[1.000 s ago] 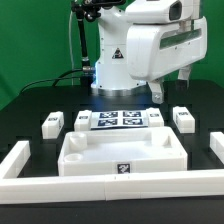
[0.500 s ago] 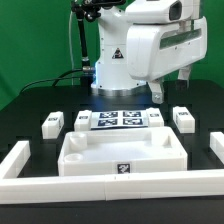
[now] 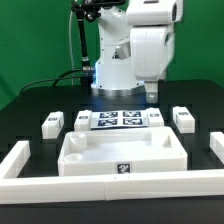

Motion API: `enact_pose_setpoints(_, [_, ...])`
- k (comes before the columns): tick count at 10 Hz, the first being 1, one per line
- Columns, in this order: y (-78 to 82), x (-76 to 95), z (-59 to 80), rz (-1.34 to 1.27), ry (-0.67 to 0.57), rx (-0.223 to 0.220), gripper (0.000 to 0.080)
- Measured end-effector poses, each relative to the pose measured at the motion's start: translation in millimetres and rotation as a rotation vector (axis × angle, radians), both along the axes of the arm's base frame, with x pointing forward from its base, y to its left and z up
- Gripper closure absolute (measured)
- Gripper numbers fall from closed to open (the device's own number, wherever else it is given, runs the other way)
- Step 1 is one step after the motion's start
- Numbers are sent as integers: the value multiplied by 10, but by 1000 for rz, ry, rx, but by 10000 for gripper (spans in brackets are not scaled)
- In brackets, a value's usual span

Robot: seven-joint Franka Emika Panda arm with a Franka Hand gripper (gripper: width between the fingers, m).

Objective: Assemble desk

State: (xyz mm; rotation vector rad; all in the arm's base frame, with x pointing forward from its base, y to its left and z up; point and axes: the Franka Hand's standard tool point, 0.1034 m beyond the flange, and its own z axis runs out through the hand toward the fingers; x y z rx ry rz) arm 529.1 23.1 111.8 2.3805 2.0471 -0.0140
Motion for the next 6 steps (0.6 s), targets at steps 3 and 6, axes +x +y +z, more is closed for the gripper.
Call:
enact_pose_setpoints(3, [-95, -46, -31, 104, -4, 0, 150])
enact_pose_setpoints(6, [-152, -111, -155, 137, -15, 4, 150])
